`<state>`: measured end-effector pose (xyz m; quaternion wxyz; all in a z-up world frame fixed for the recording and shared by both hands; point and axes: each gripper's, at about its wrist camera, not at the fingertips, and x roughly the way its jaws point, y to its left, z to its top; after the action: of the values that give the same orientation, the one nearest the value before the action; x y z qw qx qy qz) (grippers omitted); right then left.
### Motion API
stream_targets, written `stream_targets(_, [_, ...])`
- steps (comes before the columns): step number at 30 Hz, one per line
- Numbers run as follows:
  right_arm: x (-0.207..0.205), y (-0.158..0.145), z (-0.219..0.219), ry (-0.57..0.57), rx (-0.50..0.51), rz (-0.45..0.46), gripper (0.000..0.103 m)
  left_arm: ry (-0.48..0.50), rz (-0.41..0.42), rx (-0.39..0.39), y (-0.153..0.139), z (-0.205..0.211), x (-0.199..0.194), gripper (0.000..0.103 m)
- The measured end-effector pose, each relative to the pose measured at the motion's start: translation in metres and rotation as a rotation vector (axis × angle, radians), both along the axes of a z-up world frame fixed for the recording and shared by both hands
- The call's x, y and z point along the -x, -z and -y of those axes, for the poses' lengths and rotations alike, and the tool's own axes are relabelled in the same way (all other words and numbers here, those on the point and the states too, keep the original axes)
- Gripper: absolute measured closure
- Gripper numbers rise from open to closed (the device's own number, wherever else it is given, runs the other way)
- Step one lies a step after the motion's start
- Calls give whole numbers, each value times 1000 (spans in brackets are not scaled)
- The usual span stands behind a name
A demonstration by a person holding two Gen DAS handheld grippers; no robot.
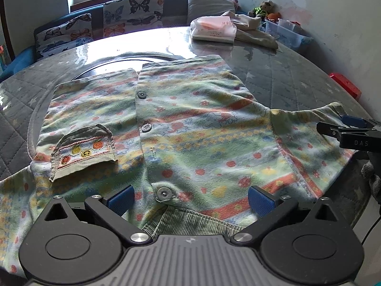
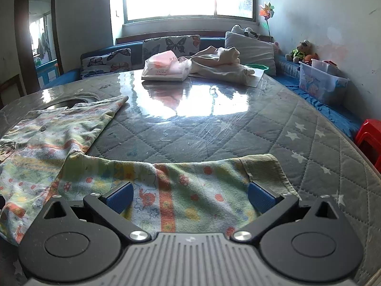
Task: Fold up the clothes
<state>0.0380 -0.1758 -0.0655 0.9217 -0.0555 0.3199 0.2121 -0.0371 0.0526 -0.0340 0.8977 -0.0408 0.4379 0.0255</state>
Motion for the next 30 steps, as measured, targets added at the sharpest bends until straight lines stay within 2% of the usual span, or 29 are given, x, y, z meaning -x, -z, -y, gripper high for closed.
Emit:
stream_targets(14, [1, -1, 3, 3, -14, 4, 0, 2, -7, -39, 2, 5, -1, 0])
stream_targets(18, [2, -8, 17, 56, -75, -9, 0, 6, -16, -40, 2, 5, -3, 0])
stream_targets(20, [4, -11, 23, 96, -61, 11, 0, 7, -20, -43, 2, 6, -4, 0])
stream_targets(24, [4, -13, 39, 186, -19, 24, 4, 15, -22, -43, 1, 5, -3, 0])
stream_targets(30, [-3, -11, 73, 296, -55, -67, 22, 19, -12, -26, -3, 3, -2, 0])
